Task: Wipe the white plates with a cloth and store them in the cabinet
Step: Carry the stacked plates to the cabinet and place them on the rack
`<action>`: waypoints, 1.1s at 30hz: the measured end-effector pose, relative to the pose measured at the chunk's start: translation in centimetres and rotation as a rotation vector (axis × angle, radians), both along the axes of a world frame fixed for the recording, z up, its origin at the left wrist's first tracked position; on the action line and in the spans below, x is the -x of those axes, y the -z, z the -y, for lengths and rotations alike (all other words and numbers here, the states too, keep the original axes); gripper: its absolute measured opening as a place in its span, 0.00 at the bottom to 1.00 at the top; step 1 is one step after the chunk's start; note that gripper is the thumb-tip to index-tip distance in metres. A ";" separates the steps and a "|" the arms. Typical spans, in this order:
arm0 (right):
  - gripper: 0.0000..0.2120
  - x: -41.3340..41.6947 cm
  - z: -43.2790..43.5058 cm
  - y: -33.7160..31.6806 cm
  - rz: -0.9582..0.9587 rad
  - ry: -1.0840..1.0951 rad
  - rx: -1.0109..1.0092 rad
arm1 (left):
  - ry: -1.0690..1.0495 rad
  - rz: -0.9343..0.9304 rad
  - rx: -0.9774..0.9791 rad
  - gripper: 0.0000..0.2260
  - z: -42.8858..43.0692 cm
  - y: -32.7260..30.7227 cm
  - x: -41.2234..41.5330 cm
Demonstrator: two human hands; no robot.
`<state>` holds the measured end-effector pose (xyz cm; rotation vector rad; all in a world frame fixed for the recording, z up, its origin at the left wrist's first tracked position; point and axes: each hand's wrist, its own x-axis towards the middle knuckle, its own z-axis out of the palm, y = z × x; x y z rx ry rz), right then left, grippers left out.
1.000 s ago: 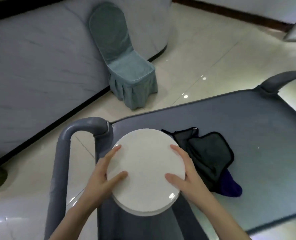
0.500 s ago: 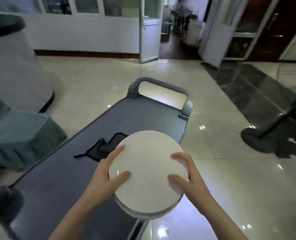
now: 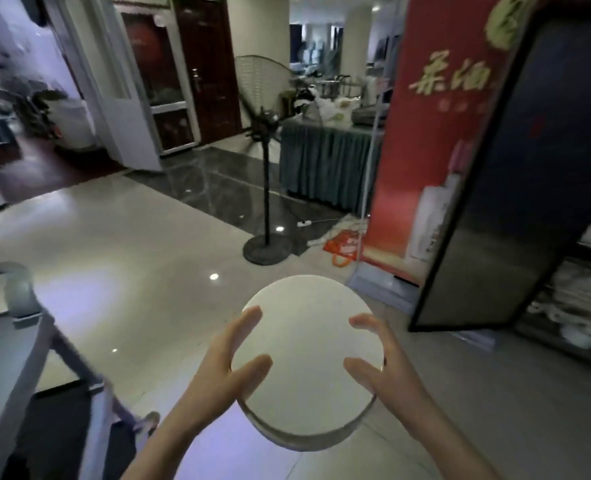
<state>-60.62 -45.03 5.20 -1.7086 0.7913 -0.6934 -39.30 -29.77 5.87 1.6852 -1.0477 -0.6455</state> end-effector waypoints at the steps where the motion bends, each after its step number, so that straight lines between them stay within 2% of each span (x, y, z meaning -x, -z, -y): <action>1: 0.24 2.8 1.9 0.2 -0.009 0.057 -0.006 | 0.062 -0.014 -0.001 0.31 3.2 0.1 1.9; 7: 0.24 18.5 8.9 0.8 0.006 0.432 -0.065 | 0.447 0.004 -0.018 0.27 20.2 0.8 13.8; 11: 0.24 26.8 11.6 1.1 0.063 0.687 -0.098 | 0.658 -0.027 -0.082 0.29 29.5 1.8 22.0; 17: 0.25 37.2 19.3 2.9 0.106 0.916 -0.136 | 0.899 -0.096 -0.087 0.25 43.7 4.2 33.7; 25: 0.24 48.3 36.4 2.5 0.086 1.064 -0.150 | 1.026 -0.079 -0.059 0.26 64.2 5.3 47.0; 33: 0.24 57.3 50.6 2.0 0.134 1.097 -0.162 | 1.061 -0.114 -0.066 0.25 79.4 4.9 56.7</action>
